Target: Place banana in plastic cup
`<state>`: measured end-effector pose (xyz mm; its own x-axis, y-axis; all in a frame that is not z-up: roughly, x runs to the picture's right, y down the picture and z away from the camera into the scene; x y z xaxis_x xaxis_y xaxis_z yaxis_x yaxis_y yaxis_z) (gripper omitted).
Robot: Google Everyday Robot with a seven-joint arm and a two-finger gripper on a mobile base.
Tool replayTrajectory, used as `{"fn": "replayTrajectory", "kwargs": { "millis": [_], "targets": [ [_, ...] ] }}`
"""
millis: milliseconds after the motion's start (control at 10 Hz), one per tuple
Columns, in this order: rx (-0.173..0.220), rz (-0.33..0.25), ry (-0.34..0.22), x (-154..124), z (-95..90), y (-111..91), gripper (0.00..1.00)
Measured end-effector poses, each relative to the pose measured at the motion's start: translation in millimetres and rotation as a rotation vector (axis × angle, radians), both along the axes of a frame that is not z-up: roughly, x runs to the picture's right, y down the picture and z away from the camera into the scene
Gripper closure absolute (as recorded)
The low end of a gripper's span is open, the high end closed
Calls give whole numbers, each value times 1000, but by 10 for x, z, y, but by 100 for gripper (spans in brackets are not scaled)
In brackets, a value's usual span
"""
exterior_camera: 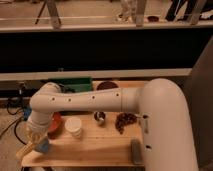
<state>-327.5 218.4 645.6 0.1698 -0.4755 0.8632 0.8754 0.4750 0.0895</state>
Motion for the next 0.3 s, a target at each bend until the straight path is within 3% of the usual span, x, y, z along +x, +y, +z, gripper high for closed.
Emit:
{"fn": "replayTrajectory", "kwargs": {
  "millis": [300],
  "targets": [
    [4, 9, 13, 46, 57, -61, 20]
  ]
}}
